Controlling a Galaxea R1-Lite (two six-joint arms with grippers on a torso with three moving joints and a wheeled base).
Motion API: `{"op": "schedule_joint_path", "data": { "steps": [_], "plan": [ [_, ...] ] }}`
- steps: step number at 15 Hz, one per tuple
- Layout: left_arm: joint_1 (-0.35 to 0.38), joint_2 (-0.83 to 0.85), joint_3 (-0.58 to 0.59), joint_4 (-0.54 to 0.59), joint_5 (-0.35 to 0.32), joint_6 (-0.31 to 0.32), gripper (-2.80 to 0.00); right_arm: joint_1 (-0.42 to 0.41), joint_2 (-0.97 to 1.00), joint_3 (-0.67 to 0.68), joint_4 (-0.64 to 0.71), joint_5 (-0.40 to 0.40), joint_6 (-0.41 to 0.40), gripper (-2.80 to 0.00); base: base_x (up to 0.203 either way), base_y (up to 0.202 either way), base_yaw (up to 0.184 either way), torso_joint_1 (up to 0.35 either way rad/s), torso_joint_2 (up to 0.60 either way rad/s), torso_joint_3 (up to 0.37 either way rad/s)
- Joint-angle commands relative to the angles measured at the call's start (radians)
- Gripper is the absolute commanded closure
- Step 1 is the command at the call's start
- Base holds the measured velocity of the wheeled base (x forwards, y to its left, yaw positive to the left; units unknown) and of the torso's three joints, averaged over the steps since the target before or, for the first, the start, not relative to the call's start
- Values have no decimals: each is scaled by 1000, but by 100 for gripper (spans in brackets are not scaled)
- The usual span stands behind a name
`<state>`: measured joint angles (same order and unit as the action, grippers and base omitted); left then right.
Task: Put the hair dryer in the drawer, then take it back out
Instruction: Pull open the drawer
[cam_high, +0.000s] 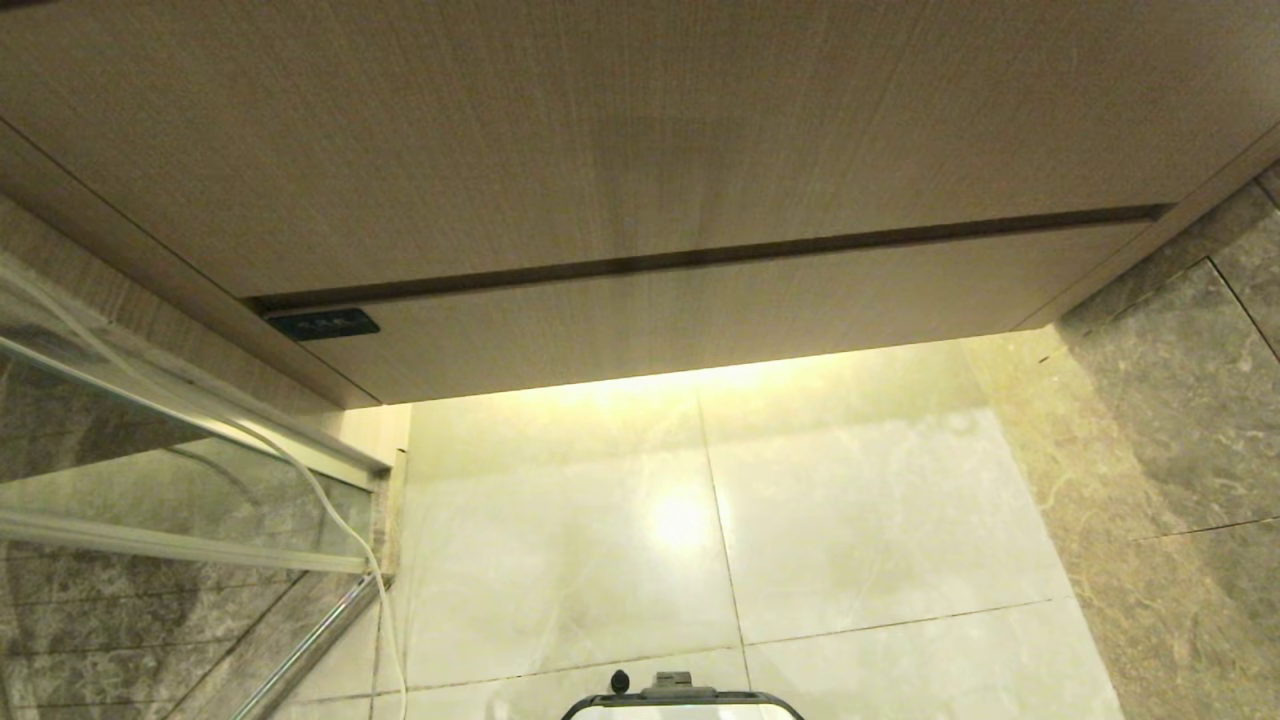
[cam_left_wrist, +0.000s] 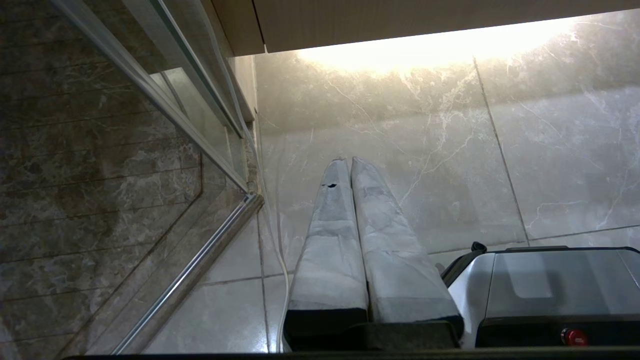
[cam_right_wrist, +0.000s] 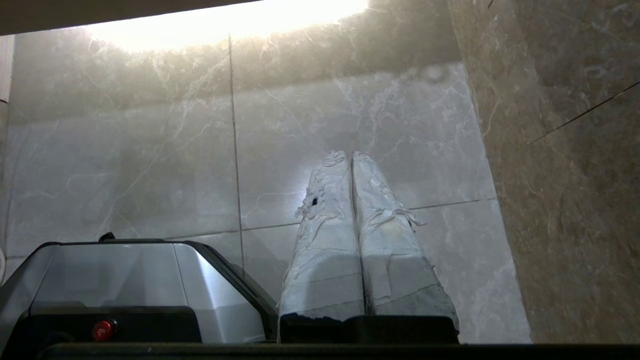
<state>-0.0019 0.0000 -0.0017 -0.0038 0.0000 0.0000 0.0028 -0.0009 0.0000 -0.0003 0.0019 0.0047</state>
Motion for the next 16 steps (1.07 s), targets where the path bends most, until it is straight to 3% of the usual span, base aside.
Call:
{"op": "schedule_joint_path", "data": {
  "steps": [1, 10, 12, 16],
  "plan": [
    [0, 1, 0, -1, 0, 0, 0, 0, 1, 0, 0, 0, 1, 0, 0, 0, 0, 0, 0, 0],
    [0, 2, 0, -1, 0, 0, 0, 0, 3, -50, 16, -2, -19, 0, 0, 0, 0, 0, 0, 0],
    [0, 2, 0, -1, 0, 0, 0, 0, 44, -238, 103, 7, -40, 0, 0, 0, 0, 0, 0, 0],
    [0, 2, 0, -1, 0, 0, 0, 2, 296, -835, 436, 70, -49, 0, 0, 0, 0, 0, 0, 0]
  ]
}}
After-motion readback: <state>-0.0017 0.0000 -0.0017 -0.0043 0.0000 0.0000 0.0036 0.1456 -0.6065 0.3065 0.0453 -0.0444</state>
